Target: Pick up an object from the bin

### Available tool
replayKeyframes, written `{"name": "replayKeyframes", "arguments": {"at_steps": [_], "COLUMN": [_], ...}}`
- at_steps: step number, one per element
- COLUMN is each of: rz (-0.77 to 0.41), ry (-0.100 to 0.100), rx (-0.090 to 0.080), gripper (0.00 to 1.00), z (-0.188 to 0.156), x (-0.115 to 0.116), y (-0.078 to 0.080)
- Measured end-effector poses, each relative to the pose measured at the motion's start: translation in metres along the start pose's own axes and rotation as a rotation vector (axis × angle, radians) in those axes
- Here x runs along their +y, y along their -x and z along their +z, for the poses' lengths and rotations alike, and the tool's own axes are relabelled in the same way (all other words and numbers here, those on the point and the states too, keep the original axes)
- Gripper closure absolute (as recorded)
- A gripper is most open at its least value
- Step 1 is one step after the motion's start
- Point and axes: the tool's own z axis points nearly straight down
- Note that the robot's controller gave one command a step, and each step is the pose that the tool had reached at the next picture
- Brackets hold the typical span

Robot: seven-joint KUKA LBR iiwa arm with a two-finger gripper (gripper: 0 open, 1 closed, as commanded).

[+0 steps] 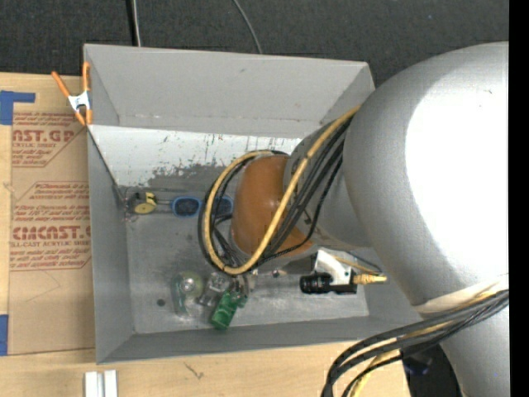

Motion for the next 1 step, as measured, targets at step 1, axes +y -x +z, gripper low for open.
{"name": "replayKeyframes", "arguments": {"at_steps": [1], "rz": [0.000], "ry": [-0.002], "rx": [0.001], "gripper": [0.00], "z": [0.0024], "x": [-0.0011], "y": [-0.0008]}}
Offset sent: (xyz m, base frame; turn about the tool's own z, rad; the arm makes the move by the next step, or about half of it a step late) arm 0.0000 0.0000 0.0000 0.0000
